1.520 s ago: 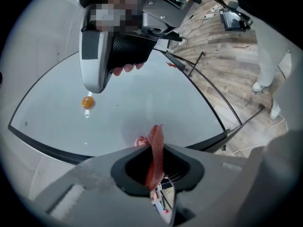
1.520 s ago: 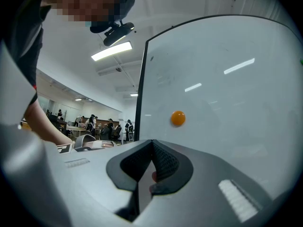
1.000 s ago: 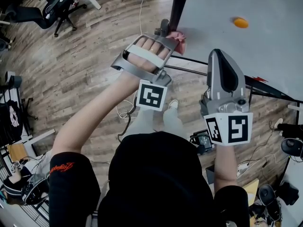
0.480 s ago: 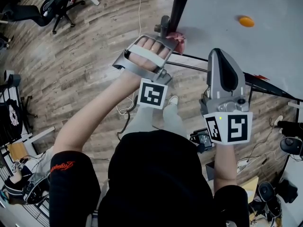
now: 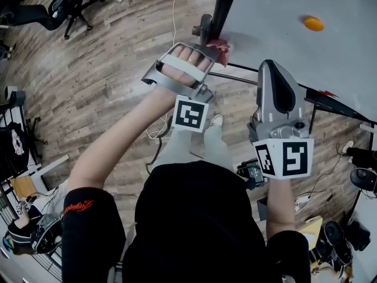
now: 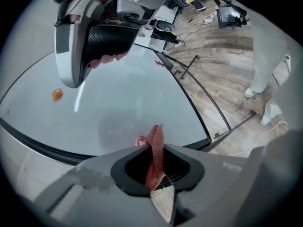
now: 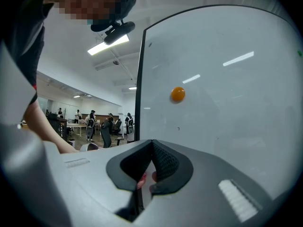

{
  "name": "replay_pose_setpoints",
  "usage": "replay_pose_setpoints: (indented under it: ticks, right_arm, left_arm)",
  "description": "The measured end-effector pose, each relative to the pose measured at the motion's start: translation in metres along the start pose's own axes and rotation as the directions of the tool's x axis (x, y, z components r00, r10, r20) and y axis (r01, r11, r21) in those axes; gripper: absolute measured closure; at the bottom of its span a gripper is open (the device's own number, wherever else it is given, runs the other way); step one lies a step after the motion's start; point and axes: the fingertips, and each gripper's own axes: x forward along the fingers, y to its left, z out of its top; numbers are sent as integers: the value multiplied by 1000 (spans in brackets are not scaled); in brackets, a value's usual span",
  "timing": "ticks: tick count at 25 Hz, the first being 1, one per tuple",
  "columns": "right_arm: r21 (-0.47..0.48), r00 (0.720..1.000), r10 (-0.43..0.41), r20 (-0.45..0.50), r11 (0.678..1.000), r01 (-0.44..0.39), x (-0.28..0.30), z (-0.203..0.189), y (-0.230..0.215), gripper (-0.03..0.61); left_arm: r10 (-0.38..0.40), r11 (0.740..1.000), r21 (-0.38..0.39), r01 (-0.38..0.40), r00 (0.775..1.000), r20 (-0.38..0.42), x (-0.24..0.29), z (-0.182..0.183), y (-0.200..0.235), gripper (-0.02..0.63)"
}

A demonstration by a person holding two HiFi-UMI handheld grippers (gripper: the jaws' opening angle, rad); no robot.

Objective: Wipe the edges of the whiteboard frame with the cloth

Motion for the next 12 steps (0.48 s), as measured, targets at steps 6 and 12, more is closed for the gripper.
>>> replay_pose_setpoints:
  ticks: [6,12]
  right_arm:
    - [5,1000,-5,-21,1000,5,-1,-10,0,577]
    - [12,999,-9,-40,1000,9,-1,-21,0,577]
  left_arm:
    - [-19,1000,-4,19,1000,0,5,0,-13,561]
    - [-36,999,-8,36,999,2,10,1,-27,561]
